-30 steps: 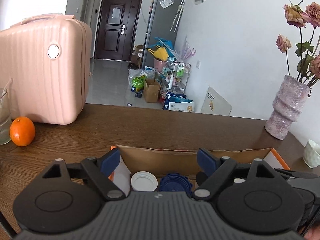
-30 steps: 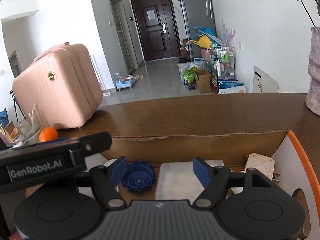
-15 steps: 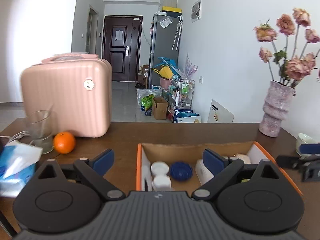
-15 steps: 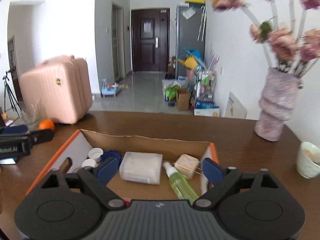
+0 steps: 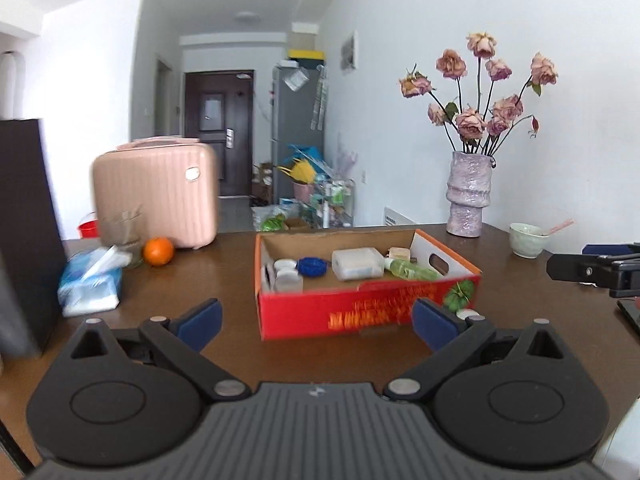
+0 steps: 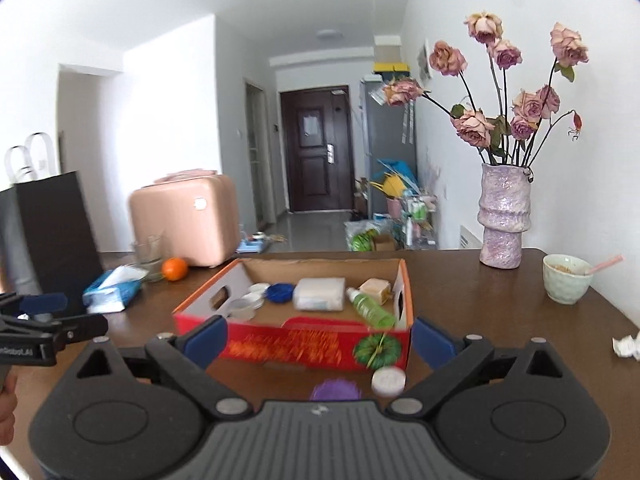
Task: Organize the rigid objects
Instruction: 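Withdraw both grippers from the box toward the purple cap, then grasp the white cap with the right gripper while the left grasps the purple cap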
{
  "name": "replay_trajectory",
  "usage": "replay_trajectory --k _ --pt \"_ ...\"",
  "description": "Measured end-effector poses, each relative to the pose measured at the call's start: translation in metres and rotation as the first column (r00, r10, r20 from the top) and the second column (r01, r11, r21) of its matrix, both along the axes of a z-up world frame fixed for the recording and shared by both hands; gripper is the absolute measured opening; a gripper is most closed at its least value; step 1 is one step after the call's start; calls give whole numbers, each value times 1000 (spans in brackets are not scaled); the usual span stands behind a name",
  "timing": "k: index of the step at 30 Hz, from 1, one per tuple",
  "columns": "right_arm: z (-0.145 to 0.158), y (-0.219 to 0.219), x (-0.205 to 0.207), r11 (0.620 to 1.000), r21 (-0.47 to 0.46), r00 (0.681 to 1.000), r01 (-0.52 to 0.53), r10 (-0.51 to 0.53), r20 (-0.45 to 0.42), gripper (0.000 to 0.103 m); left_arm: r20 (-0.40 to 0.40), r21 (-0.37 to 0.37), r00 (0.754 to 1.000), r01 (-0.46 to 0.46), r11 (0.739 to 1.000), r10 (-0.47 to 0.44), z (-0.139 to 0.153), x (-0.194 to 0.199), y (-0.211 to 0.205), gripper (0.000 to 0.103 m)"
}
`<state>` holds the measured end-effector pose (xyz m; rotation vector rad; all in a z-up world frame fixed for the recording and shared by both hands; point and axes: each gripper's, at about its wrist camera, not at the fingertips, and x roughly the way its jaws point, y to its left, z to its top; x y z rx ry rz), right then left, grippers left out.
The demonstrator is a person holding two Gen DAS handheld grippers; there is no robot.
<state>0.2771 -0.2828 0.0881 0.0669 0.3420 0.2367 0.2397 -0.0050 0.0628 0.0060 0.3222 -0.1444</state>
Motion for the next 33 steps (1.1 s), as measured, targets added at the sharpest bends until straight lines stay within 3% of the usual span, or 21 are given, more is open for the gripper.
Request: replay_trajectory --k 3,7,10,15,20,27,33 --pt "-19 -6 -39 1000 -7 1000 11 -11 26 103 -1 7 1000 -30 1000 30 -22 -40 -11 103" --pt "-50 -14 -72 1000 -8 1000 -15 15 -12 103 -38 113 999 35 993 -31 -47 -66 -36 103" --pt "-68 -18 -85 997 -16 996 -72 71 -55 102 -53 74 997 59 995 -55 -51 -74 -48 103" --pt "-83 -33 -104 999 -34 998 -26 24 -62 102 -92 64 995 56 996 -50 -57 -68 -68 103" --pt "-93 -53 -105 1000 -20 996 17 -18 -83 101 -194 -20 976 91 996 -93 -69 -37 -89 103" --pt "-104 -74 -77 996 -47 987 82 -88 -136 95 -245 7 959 150 989 -144 -77 18 -135 103" --pt "-106 -87 -32 994 -58 980 88 -97 -172 86 -275 -16 950 149 989 -147 -79 83 -163 100"
